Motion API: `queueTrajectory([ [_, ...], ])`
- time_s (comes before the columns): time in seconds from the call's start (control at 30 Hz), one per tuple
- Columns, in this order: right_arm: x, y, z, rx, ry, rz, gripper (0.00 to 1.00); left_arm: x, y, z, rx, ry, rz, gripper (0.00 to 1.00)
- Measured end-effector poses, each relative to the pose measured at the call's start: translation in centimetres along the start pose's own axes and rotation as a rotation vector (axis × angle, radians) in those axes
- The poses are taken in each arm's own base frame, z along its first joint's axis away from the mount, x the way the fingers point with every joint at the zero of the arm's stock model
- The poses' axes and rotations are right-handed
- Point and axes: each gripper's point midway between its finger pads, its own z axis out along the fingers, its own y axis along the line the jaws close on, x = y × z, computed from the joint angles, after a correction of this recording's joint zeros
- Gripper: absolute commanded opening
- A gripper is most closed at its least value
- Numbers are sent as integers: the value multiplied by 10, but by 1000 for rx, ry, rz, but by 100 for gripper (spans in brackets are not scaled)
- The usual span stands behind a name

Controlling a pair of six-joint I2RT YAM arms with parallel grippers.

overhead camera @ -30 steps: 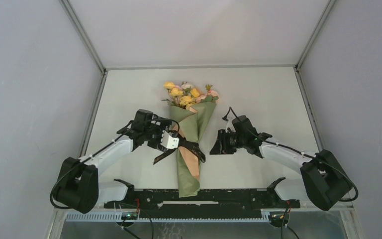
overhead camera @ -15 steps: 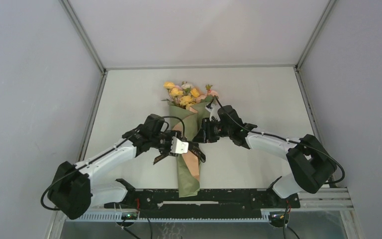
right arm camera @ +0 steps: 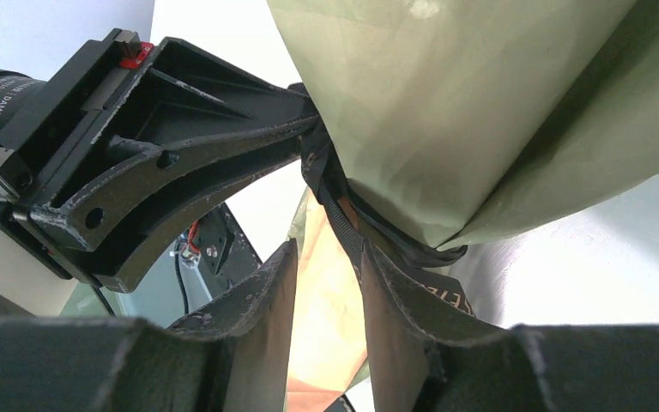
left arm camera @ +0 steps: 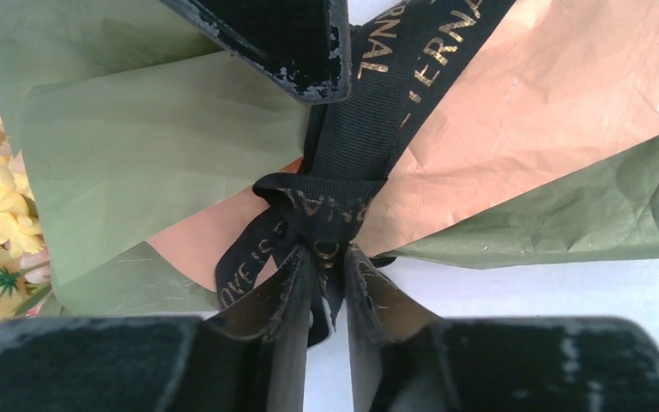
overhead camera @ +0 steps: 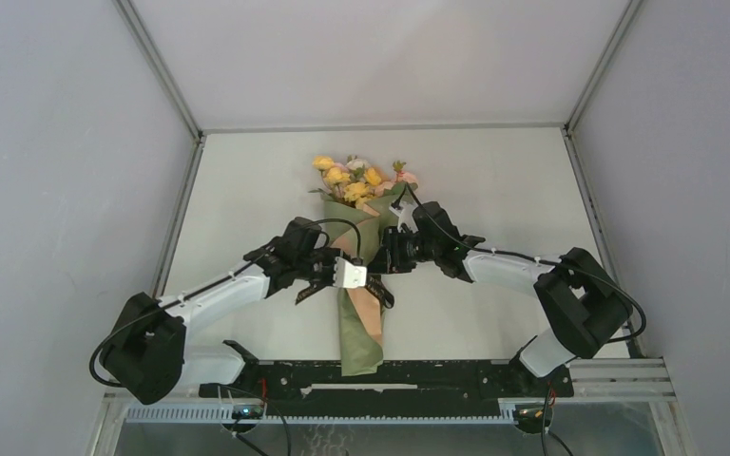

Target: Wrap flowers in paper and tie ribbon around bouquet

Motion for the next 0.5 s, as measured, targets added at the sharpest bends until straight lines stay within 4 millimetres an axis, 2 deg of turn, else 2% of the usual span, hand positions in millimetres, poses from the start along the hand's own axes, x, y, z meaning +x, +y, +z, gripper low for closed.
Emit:
queueTrajectory([
  [0.1,0,1,0,-4,3,0,41,0,-1,0,7,0,7,14],
  [0.17,1,2,1,-12,4,-3,43,1,-4,-1,18,4,4,20],
  [0.23,1,3,4,-26,8,-2,45,1,-8,-3,30,4,5,29],
  [0.27,2,4,7,-32,11,3,45,0,-9,-4,34,4,5,30],
  [0.5,6,2,16,-49,28,28,45,0,-14,-7,44,12,1,21],
])
